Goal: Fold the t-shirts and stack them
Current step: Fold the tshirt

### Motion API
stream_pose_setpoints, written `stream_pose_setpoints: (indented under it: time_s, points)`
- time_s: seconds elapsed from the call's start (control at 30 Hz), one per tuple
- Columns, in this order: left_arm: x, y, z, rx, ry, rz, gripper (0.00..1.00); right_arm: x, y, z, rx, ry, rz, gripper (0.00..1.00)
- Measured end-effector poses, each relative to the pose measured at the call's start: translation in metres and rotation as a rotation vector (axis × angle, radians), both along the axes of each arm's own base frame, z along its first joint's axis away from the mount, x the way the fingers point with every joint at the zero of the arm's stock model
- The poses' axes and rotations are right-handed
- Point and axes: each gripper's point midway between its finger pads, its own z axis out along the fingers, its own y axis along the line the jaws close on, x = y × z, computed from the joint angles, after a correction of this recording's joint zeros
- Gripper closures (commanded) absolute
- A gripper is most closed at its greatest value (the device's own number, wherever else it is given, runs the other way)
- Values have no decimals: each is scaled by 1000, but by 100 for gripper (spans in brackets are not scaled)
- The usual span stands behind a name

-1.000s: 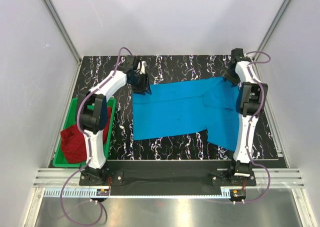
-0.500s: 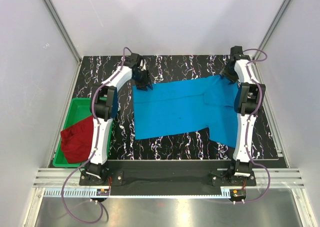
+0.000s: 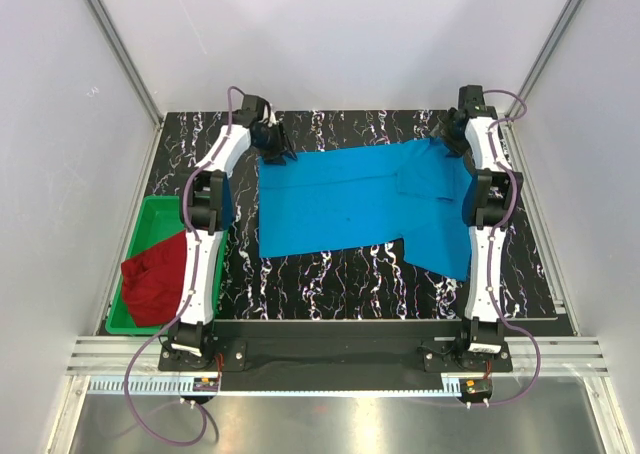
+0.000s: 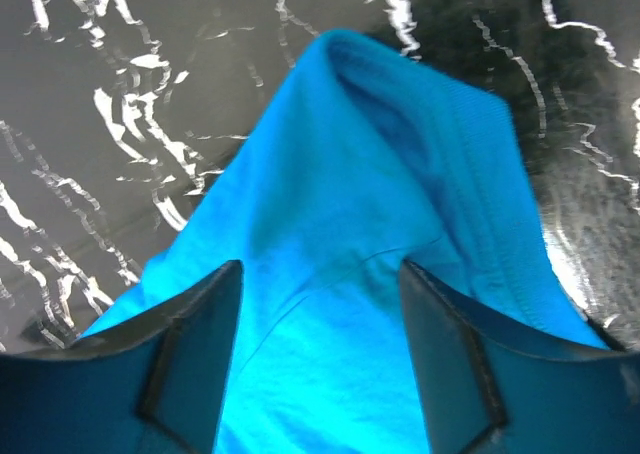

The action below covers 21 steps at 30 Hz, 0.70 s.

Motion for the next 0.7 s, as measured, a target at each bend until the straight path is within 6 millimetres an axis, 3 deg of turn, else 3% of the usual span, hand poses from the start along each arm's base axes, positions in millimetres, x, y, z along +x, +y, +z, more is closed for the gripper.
stream_pose_setpoints:
  time_s: [0.17, 0.27, 0.37, 0.47, 0.53, 0.6, 0.7]
  points:
    - [-2, 5, 13, 7, -13, 2, 49, -8, 3, 16, -7, 5, 36, 22]
    - [-20, 7, 37, 22, -18, -8, 50, -32, 1, 40, -33, 38, 55, 21]
    - [-47, 7, 79, 48, -62, -25, 51, -72, 1, 81, -43, 46, 57, 21]
    - [-97, 5, 120, 92, -115, -54, 52, -122, 10, 124, -16, 11, 57, 15]
    - [-145, 1, 135, 125, -145, -86, 52, -156, 20, 144, 16, -24, 66, 15]
    - [-193, 1, 132, 154, -131, -120, 53, -190, 30, 152, 34, -26, 80, 16]
    - [-260, 9, 103, 201, -67, -158, 53, -240, 51, 148, 50, -28, 129, 18]
